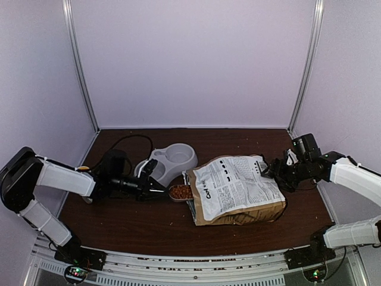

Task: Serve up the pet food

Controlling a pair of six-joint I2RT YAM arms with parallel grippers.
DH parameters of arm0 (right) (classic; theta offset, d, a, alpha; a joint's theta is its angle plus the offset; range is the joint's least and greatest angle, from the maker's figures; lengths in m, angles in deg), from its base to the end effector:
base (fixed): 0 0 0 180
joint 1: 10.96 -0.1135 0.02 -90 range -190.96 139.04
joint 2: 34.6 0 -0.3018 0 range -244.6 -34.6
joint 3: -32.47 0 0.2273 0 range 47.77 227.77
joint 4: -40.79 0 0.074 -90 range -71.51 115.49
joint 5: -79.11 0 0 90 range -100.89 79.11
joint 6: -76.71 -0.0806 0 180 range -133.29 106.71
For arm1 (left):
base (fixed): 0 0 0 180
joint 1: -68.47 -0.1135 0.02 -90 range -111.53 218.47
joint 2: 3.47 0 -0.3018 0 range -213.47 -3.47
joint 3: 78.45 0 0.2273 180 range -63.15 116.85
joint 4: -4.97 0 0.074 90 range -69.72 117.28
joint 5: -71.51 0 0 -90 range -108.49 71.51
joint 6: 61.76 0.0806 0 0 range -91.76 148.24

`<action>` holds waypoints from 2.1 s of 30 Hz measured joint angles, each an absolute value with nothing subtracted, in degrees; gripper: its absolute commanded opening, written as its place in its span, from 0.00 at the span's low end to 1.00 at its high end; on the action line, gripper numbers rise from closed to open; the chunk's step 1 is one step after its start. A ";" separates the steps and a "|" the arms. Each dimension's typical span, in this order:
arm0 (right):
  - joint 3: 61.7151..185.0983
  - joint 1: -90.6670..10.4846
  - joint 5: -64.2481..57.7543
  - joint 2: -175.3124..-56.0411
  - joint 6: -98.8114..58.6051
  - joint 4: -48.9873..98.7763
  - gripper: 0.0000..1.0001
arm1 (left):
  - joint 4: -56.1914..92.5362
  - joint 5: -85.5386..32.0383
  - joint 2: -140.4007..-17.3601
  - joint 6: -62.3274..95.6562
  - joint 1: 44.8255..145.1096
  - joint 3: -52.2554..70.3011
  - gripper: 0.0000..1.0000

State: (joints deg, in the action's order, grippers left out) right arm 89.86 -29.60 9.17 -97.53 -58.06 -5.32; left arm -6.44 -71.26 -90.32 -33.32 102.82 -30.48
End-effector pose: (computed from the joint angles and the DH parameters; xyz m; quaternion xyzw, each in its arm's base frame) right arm 0.1824 0.0907 0.2429 0.1545 0.9189 0.3099 0.1887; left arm 0.2026 -0.2162 0.2155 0.0441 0.7985 -0.5997 0.0293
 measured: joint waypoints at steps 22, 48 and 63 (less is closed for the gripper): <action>91.80 -29.62 8.12 -96.86 -58.06 -7.59 0.82 | -7.78 -73.89 -85.73 -32.38 97.61 -37.08 0.00; 93.49 -29.64 7.29 -96.09 -58.04 -8.25 0.82 | -9.61 -76.88 -81.47 -32.42 92.72 -39.51 0.00; 93.60 -29.64 7.26 -95.81 -58.04 -8.29 0.82 | -9.42 -78.89 -80.14 -34.28 88.83 -39.51 0.00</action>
State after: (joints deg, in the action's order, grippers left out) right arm 93.60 -29.64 7.26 -95.81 -58.04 -8.29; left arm -9.42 -78.89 -80.14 -34.28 88.83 -39.51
